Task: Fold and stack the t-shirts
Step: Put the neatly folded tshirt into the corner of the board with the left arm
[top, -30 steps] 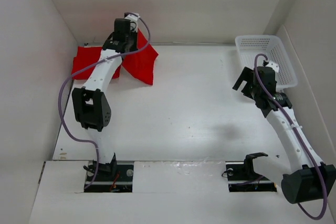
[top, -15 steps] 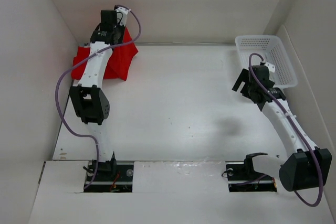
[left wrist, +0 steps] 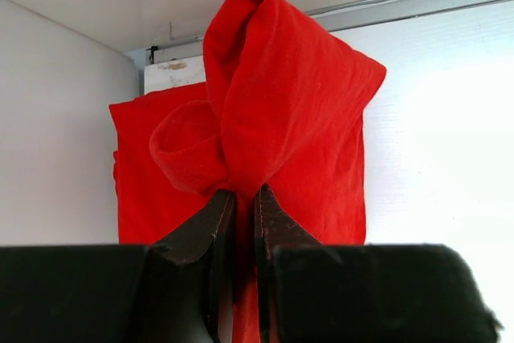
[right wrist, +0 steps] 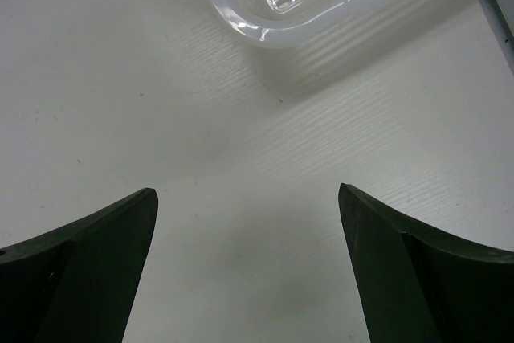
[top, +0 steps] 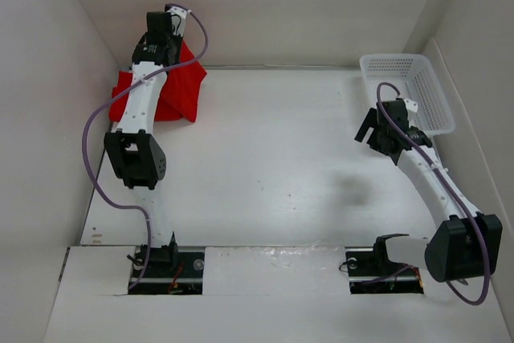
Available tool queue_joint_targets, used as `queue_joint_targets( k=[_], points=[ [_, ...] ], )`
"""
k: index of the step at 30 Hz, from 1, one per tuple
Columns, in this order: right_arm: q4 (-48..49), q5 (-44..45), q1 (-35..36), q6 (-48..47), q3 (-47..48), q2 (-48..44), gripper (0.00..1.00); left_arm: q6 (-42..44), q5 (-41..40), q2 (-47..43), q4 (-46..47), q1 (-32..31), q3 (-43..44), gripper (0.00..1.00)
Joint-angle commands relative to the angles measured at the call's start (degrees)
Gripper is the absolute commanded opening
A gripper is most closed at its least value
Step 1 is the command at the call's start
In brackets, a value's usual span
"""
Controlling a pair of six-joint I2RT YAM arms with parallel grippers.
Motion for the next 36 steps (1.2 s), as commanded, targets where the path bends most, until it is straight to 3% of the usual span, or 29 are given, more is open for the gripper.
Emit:
queue_joint_targets(
  k=[1, 28, 36],
  points=[
    [0.27, 1.46, -0.35, 0.36, 0.7, 0.51, 1.0, -1.06, -2.63, -5.21, 1.43, 0.45, 2.9, 0.0],
    [1.32, 1.46, -0.35, 1.41, 0.7, 7.11, 1.0, -2.99, -7.64, -10.14, 2.75, 0.45, 1.5, 0.0],
    [1.32, 1.99, -0.35, 1.41, 1.23, 8.34, 1.0, -3.61, -8.44, -7.78, 3.98, 3.71, -0.26, 0.0]
  ],
)
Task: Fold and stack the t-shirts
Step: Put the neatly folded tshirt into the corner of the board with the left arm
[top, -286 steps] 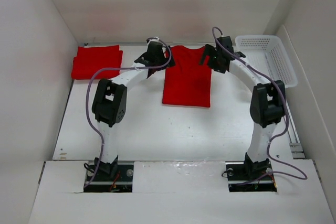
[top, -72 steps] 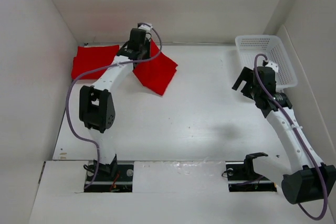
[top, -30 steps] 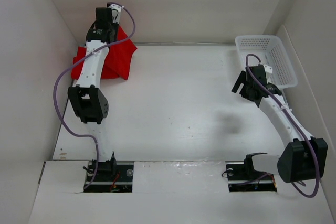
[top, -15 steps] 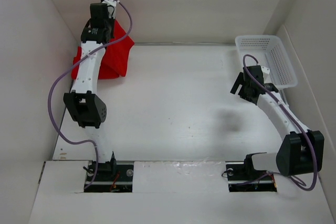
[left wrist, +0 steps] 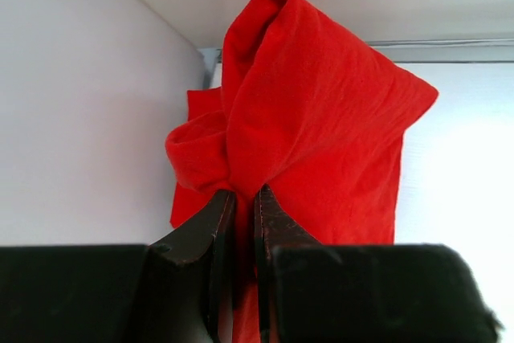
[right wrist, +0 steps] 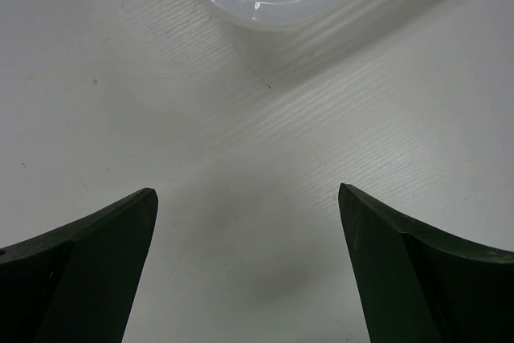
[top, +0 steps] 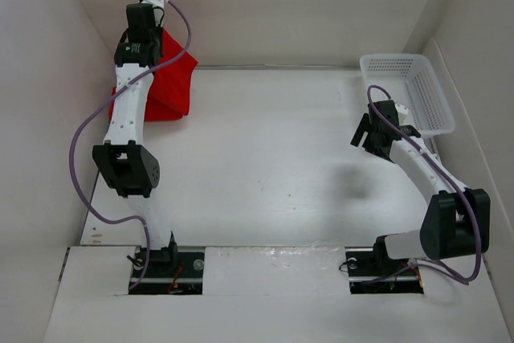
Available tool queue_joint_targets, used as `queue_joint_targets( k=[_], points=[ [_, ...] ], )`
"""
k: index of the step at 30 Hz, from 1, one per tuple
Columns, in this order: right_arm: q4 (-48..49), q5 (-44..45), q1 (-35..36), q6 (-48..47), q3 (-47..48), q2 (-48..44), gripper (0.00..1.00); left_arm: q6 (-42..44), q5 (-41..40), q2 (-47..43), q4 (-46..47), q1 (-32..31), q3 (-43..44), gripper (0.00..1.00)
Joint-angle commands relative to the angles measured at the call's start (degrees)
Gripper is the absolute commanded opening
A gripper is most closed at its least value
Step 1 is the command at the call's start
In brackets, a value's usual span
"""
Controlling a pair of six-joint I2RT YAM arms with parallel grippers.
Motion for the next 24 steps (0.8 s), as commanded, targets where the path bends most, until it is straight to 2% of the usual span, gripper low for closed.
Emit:
queue_joint_targets(
  k=[1, 11, 14, 17, 20, 24],
  points=[
    [1.28, 1.62, -0.35, 0.73, 1.23, 0.62, 1.0, -1.33, -3.17, -1.02, 5.24, 2.39, -0.17, 0.0],
    [-2.24, 5.13, 1.84, 1.26, 4.57, 2.82, 1.0, 1.47, -3.35, 8.38, 5.34, 3.1, 4.82, 0.0],
    [-3.46, 6.27, 2.37, 1.79, 5.71, 3.34, 1.0, 0.77, -6.42, 12.51, 5.34, 4.51, 7.9, 0.0],
    [-3.47, 6.28, 2.9, 1.79, 7.11, 3.88, 1.0, 0.77, -8.45, 13.05, 4.72, 5.64, 8.44, 0.0],
    [-3.99, 7.33, 4.47, 2.32, 8.69, 6.33, 1.0, 0.25, -6.79, 13.05, 5.52, 7.49, 7.83, 0.0],
    [-5.13, 8.48, 6.5, 3.45, 10.1, 8.45, 1.0, 1.47, -8.53, 13.05, 8.85, 7.5, 5.89, 0.0]
  ],
)
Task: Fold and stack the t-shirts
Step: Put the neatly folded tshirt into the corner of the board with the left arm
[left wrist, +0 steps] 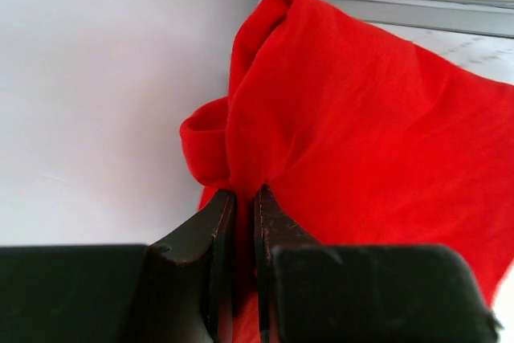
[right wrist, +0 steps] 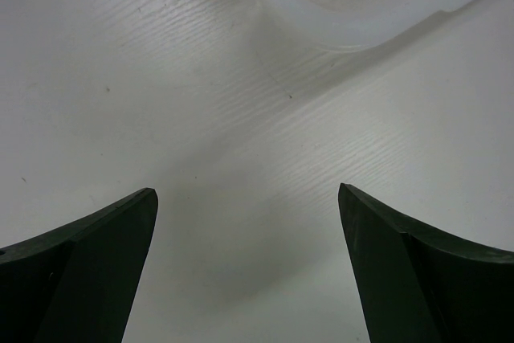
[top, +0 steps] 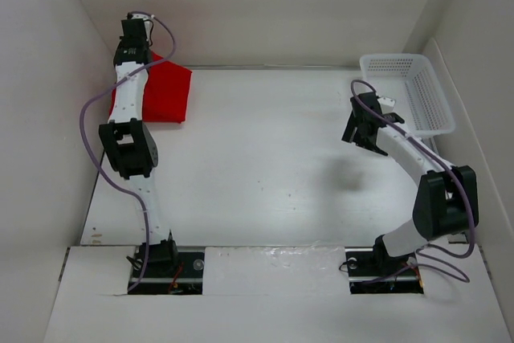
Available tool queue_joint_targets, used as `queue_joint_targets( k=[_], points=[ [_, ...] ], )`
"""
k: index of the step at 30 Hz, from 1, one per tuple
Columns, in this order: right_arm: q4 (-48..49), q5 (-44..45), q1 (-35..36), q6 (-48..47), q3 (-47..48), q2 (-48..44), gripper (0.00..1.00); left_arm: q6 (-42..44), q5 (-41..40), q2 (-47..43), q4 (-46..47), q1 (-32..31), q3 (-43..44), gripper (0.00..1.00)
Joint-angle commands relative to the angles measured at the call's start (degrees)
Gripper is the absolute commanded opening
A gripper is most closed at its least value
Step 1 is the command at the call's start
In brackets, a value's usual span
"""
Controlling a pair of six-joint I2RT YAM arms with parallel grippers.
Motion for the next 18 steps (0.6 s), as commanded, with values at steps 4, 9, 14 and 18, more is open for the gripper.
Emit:
queue_joint_targets(
  k=[4, 9, 14, 18],
  points=[
    [-3.21, 3.86, 2.85, 2.06, 5.15, 3.25, 1.0, 2.59, -2.86, -1.13, 6.28, 1.58, 1.95, 0.0],
    [-6.65, 9.75, 4.7, 2.59, 8.59, 4.31, 1.0, 3.92, -4.34, 2.47, 7.42, 2.81, 3.1, 0.0],
    [-7.79, 9.76, 4.71, 2.59, 10.61, 4.31, 1.0, 3.92, -8.21, 4.24, 9.1, 2.81, 3.01, 0.5],
    [-8.4, 9.76, 4.71, 2.59, 11.22, 3.18, 1.0, 0.59, -12.17, 5.64, 9.1, 2.81, 5.64, 1.0]
  ],
)
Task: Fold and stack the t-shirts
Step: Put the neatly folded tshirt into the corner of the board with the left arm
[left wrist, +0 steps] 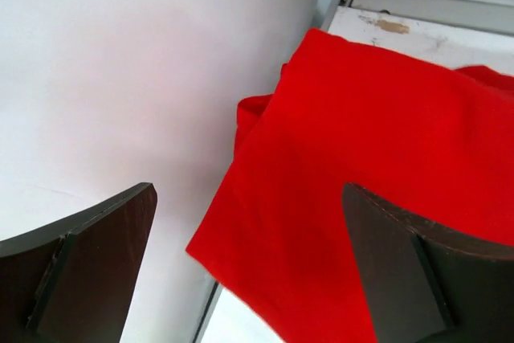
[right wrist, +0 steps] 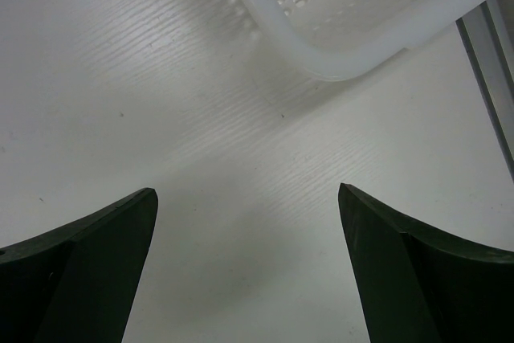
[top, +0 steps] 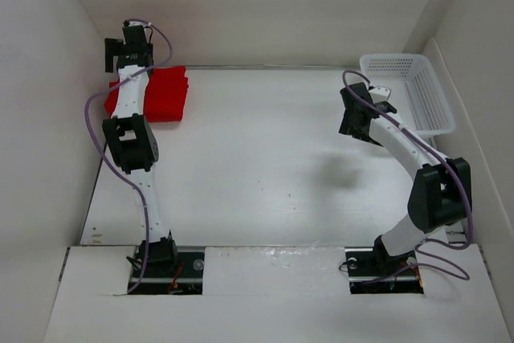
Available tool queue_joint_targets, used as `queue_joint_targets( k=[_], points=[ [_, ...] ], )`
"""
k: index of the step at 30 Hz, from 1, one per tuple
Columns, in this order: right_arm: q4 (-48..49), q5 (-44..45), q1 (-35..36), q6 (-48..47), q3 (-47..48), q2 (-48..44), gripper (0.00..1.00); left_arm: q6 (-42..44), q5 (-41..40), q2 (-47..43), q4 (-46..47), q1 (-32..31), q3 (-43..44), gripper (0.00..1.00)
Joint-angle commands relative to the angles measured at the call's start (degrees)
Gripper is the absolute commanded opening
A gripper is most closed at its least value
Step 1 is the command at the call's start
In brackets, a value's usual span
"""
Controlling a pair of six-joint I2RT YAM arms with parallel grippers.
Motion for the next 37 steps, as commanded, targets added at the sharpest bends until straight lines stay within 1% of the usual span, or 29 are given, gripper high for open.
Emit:
queue_joint_targets(
  k=[1, 3, 7, 9, 10, 11, 12, 14, 15, 16, 17, 18, 19, 20, 21, 22, 23, 24, 25, 26, 27, 29, 30, 31, 32, 33, 35, 37],
  points=[
    [-1.98, 2.09, 0.38, 0.67, 2.2, -2.18, 1.0, -2.76, -3.57, -1.13, 2.15, 0.38, 5.01, 1.0],
    [-1.98, 0.69, 0.38, 0.67, 0.89, -3.41, 1.0, -3.47, -1.28, -3.5, 1.0, 0.38, 5.02, 1.0],
    [1.17, -3.7, 0.38, 0.67, -2.37, -9.46, 1.0, -9.0, 2.68, -9.91, -1.46, -0.84, 1.61, 1.0],
    [3.45, -7.2, -0.15, 0.67, -4.82, -13.41, 1.0, -13.65, 5.49, -14.72, -4.18, -3.29, -2.26, 1.0],
    [4.08, -8.27, -0.15, 0.67, -5.71, -13.44, 1.0, -15.67, 6.45, -16.41, -4.88, -4.27, -3.84, 1.0],
    [4.61, -9.33, -0.15, 0.67, -6.5, -16.05, 1.0, -17.43, 8.03, -18.17, -4.89, -5.32, -7.51, 1.0],
    [4.61, -11.42, -0.15, 0.67, -7.29, -17.47, 1.0, -21.02, 12.13, -21.92, -5.59, -6.46, -9.46, 1.0],
    [5.31, -13.19, -0.15, 0.67, -9.49, -21.5, 1.0, -24.9, 16.55, -26.07, -5.59, -10.15, -14.37, 1.0],
    [5.31, -14.07, -0.15, 0.67, -10.28, -23.0, 1.0, -27.09, 18.75, -28.18, -4.03, -11.56, -20.14, 1.0],
    [5.31, -14.6, -0.15, 0.14, -11.07, -24.5, 1.0, -29.38, 18.77, -32.99, -2.97, -14.88, -23.77, 1.0],
    [5.31, -15.22, 0.55, 0.14, -12.64, -27.73, 1.0, -35.14, 16.85, -35.56, -0.87, -16.91, -31.46, 1.0],
    [4.62, -15.23, 0.55, -0.38, -13.44, -29.33, 1.0, -37.2, 16.83, -38.11, -0.85, -18.93, -35.89, 1.0],
    [4.61, -15.83, 1.16, -0.39, -14.14, -31.0, 1.0, -38.18, 18.75, -43.7, 2.72, -21.3, -40.81, 1.0],
    [3.74, -16.45, 1.69, -0.39, -15.63, -32.75, 1.0, -39.5, 18.07, -46.63, 4.23, -26.81, -45.55, 1.0],
    [3.12, -16.46, 1.7, -0.39, -16.43, -36.08, 1.0, -42.73, 16.76, -49.27, 5.47, -30.0, -49.86, 1.0],
    [3.12, -17.59, 1.7, -0.39, -17.13, -37.77, 1.0, -43.89, 13.27, -51.73, 6.52, -33.51, -57.83, 1.0],
    [3.12, -18.29, 2.31, -0.39, -17.92, -39.44, 1.0, -45.82, 10.36, -56.19, 6.53, -36.76, -60.86, 1.0],
    [2.42, -18.3, 2.31, -0.39, -19.41, -41.02, 1.0, -47.84, 8.16, -58.07, 5.66, -42.54, -62.98, 1.0],
    [2.41, -19.0, 2.83, -0.91, -19.95, -43.73, 1.0, -50.12, 6.83, -59.74, 4.96, -44.86, -66.22, 1.0],
    [1.89, -19.53, 2.84, -0.92, -19.95, -44.98, 1.0, -51.97, 3.77, -62.8, 1.99, -46.97, -67.3, 1.0],
    [1.89, -20.05, 3.54, -0.92, -20.74, -46.21, 1.0, -54.08, 2.43, -64.31, 0.22, -50.04, -68.09, 1.0],
    [1.89, -20.76, 4.59, -0.92, -20.74, -49.2, 1.0, -58.99, -0.81, -67.65, -2.24, -52.6, -70.72, 1.0],
    [1.89, -20.76, 5.38, -0.92, -20.74, -49.99, 1.0, -60.15, -1.35, -71.15, -2.78, -53.66, -71.87, 1.0],
    [1.28, -20.76, 5.39, -0.92, -20.13, -50.7, 1.0, -61.03, -1.36, -72.83, -2.78, -54.45, -73.01, 1.0],
    [1.27, -20.76, 5.91, -0.92, -20.13, -51.83, 1.0, -61.82, -1.36, -74.42, -2.78, -54.46, -75.02, 1.0],
    [1.27, -22.15, 5.92, -0.92, -20.13, -52.37, 1.0, -62.53, -0.75, -77.39, -2.78, -54.46, -75.91, 1.0],
    [1.97, -23.57, 6.44, -1.62, -20.66, -52.37, 1.0, -63.77, -0.74, -79.96, -2.78, -54.46, -77.15, 1.0],
    [0.93, -21.83, 6.97, -1.62, -20.66, -52.37, 1.0, -63.77, -0.74, -82.77, -2.78, -54.46, -77.68, 1.0]
  ],
)
